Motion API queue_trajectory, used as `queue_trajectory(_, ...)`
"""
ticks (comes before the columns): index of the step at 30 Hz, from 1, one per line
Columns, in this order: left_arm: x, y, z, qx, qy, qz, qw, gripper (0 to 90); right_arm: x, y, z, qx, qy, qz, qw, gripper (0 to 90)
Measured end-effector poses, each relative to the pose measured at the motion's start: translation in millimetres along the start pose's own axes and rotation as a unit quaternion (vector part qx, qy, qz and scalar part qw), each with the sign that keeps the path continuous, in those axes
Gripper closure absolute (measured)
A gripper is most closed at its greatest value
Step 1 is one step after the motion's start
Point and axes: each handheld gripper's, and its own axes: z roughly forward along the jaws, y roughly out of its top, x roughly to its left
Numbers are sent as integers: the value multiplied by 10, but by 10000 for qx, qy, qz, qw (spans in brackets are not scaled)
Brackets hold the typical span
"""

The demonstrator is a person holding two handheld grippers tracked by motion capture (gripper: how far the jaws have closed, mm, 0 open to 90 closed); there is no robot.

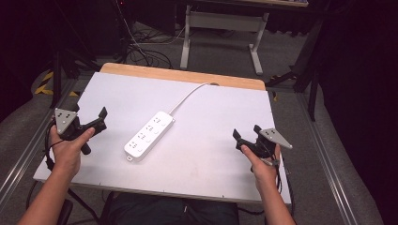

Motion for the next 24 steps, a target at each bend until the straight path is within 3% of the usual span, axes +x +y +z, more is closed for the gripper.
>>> queue_trajectory(17,-2,4,11,-39,82,-9,10000,103,-6,-8,-14,4,4,32,10000,108)
queue_trajectory(22,-6,4,5,17,50,53,10000,186,-12,-6,-14,-10,4,24,10000,109)
queue_trajectory(24,-9,9,-3,25,15,72,10000,261,-10,-5,-13,-2,8,49,10000,110)
